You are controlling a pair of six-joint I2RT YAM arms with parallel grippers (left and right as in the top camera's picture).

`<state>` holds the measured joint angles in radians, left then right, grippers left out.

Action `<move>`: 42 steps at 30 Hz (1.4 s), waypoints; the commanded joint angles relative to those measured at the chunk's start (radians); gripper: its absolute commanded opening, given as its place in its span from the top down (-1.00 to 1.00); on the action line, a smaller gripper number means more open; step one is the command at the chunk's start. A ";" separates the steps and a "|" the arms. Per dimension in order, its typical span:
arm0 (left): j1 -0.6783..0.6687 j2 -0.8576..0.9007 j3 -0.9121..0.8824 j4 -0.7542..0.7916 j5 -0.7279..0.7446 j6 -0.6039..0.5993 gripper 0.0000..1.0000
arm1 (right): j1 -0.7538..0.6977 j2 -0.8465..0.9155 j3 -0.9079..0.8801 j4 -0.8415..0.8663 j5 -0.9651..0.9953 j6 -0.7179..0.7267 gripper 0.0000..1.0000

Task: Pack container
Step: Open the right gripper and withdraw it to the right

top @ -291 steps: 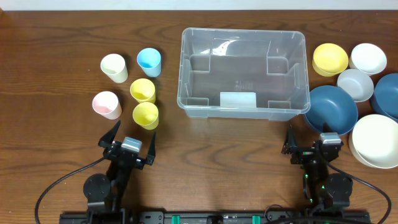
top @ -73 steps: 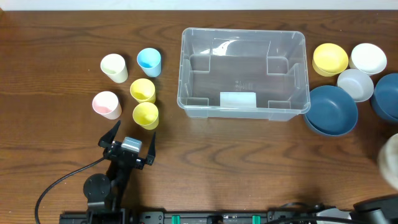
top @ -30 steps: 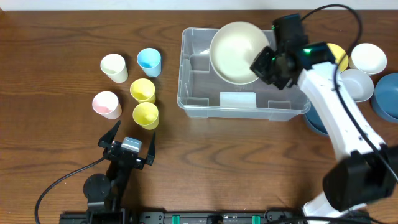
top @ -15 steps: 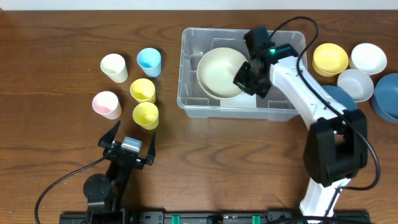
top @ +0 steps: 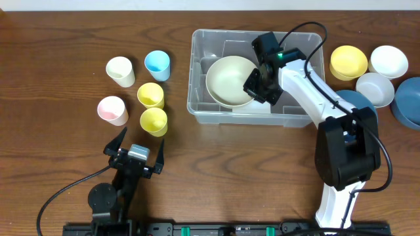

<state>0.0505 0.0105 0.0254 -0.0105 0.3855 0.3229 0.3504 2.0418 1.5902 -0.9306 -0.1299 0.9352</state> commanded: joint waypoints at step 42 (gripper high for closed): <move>0.005 -0.006 -0.021 -0.031 0.006 0.017 -0.96 | -0.342 -0.266 0.586 -0.691 0.301 -0.158 -0.99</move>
<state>0.0505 0.0105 0.0254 -0.0105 0.3855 0.3229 0.0845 1.8187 2.1605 -1.5517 -0.0109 0.7956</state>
